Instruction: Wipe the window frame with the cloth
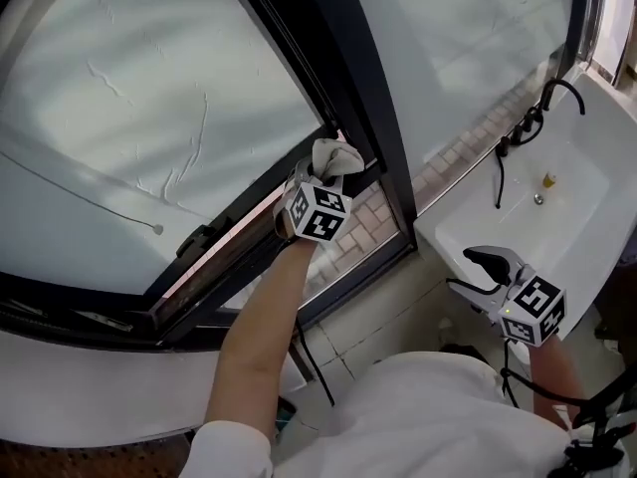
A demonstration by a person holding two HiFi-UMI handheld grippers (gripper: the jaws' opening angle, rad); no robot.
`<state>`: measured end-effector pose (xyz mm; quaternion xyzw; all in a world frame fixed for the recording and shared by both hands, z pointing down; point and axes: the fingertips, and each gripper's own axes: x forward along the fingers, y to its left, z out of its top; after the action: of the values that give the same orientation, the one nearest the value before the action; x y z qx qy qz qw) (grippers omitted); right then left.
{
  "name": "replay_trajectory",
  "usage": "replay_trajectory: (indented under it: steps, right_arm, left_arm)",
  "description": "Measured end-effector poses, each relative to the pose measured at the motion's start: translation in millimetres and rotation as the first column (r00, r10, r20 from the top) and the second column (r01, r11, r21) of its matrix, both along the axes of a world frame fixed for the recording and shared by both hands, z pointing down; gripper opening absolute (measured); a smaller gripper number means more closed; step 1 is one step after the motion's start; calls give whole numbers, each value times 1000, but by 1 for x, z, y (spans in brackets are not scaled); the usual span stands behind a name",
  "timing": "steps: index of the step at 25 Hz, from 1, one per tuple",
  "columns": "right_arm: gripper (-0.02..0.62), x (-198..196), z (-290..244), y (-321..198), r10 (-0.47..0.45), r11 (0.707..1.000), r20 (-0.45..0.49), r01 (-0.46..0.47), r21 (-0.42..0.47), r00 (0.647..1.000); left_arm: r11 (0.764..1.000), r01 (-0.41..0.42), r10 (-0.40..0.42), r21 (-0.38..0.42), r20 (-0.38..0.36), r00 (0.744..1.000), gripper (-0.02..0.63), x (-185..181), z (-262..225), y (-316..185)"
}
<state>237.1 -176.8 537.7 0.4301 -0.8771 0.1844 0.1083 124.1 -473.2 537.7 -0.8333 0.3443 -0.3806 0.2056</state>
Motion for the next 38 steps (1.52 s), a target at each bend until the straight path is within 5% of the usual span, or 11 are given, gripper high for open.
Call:
replay_trajectory:
  steps: [9, 11, 15, 19, 23, 26, 30, 38]
  right_arm:
    - [245, 60, 9, 10, 76, 997, -6, -76, -24, 997]
    - [245, 71, 12, 9, 73, 997, -14, -73, -30, 997]
    - [245, 82, 11, 5, 59, 998, -11, -59, -23, 998]
    - [245, 74, 10, 0, 6, 1000, -3, -6, -16, 1000]
    - [245, 70, 11, -2, -17, 1000, -3, 17, -17, 1000]
    - [245, 64, 12, -5, -39, 999, -8, 39, -21, 999]
    - [245, 47, 11, -7, -67, 998, -9, 67, -19, 998]
    - [245, -14, 1, -13, -179, 984, -22, 178, -21, 984]
  left_arm:
    - [997, -18, 39, -76, 277, 960, 137, 17, 37, -16]
    - [993, -36, 76, -110, 387, 919, 137, 19, 41, -12]
    - [983, -67, 155, -169, 588, 794, 135, 25, 48, 3]
    - [983, -70, 166, -168, 671, 723, 132, 21, 54, 19]
    - [973, -158, 229, -165, 709, 667, 130, 36, 62, 42]
    - [954, -250, 292, -163, 682, 670, 129, 57, 63, 69]
    - [945, -312, 309, -102, 597, 740, 130, 72, 50, 100]
    - [972, -235, 198, 17, 480, 854, 130, -10, 12, 132]
